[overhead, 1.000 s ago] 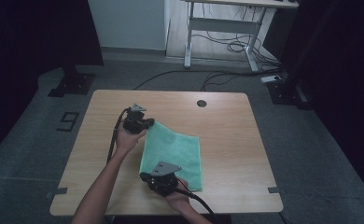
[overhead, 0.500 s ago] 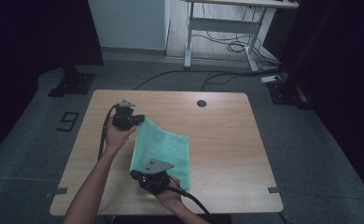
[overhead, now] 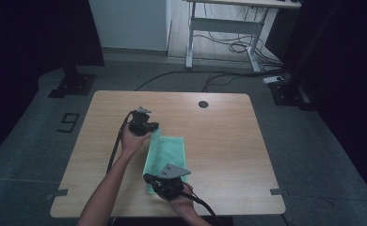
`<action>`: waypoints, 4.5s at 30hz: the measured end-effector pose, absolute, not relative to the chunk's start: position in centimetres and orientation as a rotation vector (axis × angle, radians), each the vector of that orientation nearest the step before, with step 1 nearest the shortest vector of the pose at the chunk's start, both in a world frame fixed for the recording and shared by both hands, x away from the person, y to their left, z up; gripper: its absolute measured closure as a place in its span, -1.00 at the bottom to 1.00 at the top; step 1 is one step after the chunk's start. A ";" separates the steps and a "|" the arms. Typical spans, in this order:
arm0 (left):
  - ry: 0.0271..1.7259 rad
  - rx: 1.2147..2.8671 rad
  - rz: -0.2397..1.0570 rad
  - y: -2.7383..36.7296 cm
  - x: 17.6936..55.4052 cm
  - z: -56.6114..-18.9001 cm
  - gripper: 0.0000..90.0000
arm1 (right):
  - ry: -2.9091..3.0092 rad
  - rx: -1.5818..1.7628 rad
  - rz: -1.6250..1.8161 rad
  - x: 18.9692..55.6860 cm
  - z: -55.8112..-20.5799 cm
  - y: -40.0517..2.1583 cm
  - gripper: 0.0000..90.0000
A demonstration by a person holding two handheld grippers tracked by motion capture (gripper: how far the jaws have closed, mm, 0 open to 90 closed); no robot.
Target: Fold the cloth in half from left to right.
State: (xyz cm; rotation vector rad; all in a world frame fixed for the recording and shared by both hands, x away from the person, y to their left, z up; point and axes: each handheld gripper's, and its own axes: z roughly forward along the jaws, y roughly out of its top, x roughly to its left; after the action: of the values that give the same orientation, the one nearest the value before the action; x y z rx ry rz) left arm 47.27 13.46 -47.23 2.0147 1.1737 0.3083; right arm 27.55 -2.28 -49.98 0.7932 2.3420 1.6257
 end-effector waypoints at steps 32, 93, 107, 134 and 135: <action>1.167 2.094 0.249 7.0 49.2 -51.0 0.93 | 2.299 1.010 1.520 27.3 -53.4 -9.5 0.93; 1.088 2.164 0.210 12.2 46.6 -52.5 0.07 | 2.450 1.058 1.175 34.2 -54.1 -7.2 -0.10; 1.036 2.207 0.210 10.0 45.7 -53.4 0.07 | 2.433 0.999 1.104 32.0 -54.8 -8.8 -0.03; 1.019 2.184 0.137 9.2 45.6 -53.5 0.04 | 2.432 0.988 1.091 37.4 -53.7 -4.3 -0.08; 1.018 2.184 0.140 9.2 45.6 -53.5 0.04 | 2.428 1.003 1.099 37.4 -54.0 -4.3 -0.08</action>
State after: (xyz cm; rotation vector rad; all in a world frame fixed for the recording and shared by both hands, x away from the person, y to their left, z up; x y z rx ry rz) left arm 45.57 9.17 -53.50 2.1843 1.0175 0.1398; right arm 37.41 -4.28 -53.95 1.0026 2.4279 1.0987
